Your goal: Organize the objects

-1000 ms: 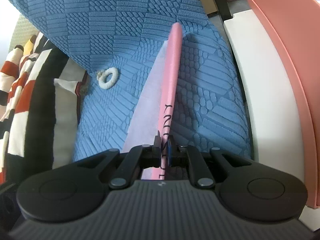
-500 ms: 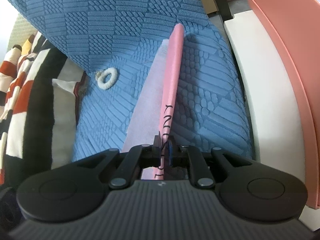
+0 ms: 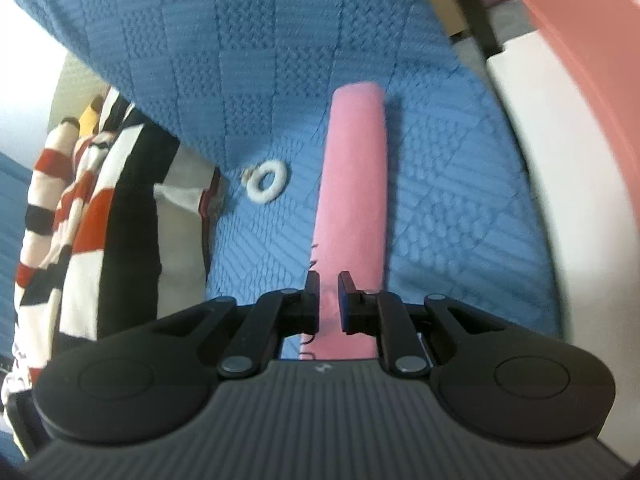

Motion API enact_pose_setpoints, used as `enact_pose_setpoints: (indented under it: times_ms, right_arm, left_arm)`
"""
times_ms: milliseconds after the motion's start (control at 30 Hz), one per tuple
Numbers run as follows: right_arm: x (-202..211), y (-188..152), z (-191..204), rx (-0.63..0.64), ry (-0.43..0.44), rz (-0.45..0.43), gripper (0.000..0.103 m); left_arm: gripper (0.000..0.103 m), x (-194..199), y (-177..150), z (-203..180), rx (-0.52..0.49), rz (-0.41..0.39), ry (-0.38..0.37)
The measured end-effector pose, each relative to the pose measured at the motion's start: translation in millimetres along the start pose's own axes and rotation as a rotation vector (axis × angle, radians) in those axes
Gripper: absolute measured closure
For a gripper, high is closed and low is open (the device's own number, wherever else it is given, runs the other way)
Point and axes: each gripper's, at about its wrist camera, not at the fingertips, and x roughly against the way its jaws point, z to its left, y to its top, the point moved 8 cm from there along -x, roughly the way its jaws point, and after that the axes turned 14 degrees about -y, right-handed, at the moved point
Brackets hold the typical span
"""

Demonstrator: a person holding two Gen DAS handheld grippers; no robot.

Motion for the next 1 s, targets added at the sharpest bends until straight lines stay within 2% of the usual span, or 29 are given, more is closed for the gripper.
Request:
enact_pose_setpoints:
  times_ms: [200,400,600,833,933,1000]
  right_arm:
    - [-27,-15,11,0.057,-0.046,0.072,0.09]
    - [-38,-19,13,0.077,-0.07,0.095,0.091]
    - [-42,-21,11,0.082,-0.085,0.101,0.096]
    - [-40,-21,7,0.091,-0.084,0.1,0.097]
    - [-42,-20,8,0.102,-0.087,0.09,0.099]
    - [-42,-20,8,0.101,-0.09,0.084,0.1]
  left_arm:
    - [0.092,2,1,13,0.053,0.013,0.009]
    - [0.092,8,9,19,0.079,0.004,0.006]
    - [0.092,21,20,21,0.06,-0.028,0.032]
    - [0.092,23,22,15,0.033,-0.041,0.018]
    - [0.092,16,20,12,0.02,-0.028,0.014]
    - [0.092,10,16,13,0.011,-0.01,0.037]
